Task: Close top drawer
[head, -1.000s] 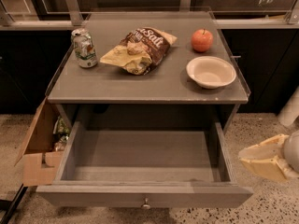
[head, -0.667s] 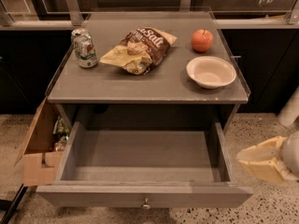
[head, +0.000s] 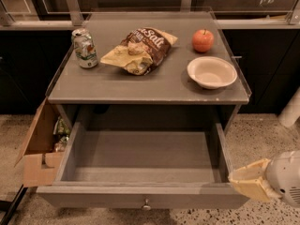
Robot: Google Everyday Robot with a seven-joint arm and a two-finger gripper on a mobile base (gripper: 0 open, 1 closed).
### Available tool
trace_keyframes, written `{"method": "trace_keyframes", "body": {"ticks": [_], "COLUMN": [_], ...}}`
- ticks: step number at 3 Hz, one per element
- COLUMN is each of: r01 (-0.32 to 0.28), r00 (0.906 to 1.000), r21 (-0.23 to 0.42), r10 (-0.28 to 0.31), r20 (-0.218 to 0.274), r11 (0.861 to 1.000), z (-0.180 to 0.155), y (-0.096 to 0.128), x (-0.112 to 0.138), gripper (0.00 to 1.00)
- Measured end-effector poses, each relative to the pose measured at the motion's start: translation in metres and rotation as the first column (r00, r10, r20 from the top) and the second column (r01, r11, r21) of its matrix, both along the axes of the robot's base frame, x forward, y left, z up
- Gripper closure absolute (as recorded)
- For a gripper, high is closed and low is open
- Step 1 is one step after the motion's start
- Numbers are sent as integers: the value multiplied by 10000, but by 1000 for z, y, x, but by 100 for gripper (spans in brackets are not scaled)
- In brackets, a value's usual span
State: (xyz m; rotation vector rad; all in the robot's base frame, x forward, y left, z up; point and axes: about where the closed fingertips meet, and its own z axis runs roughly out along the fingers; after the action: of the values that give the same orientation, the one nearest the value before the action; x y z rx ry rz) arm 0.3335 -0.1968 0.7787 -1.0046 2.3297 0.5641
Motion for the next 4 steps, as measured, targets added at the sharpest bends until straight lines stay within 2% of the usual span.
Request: {"method": "trace_keyframes", "body": {"ticks": [1, 2, 4], "r01": [39, 613, 1344], "r00": [9988, 9963, 9878], "r21": [67, 62, -77], "r10": [-35, -608, -1346], "r20": [-481, -604, -780], "r11": [10000, 9981, 9909], "z": [-26, -63, -111], "y": [-1, -3, -7], "x": [-3, -9, -20], "gripper": [100, 100, 100]}}
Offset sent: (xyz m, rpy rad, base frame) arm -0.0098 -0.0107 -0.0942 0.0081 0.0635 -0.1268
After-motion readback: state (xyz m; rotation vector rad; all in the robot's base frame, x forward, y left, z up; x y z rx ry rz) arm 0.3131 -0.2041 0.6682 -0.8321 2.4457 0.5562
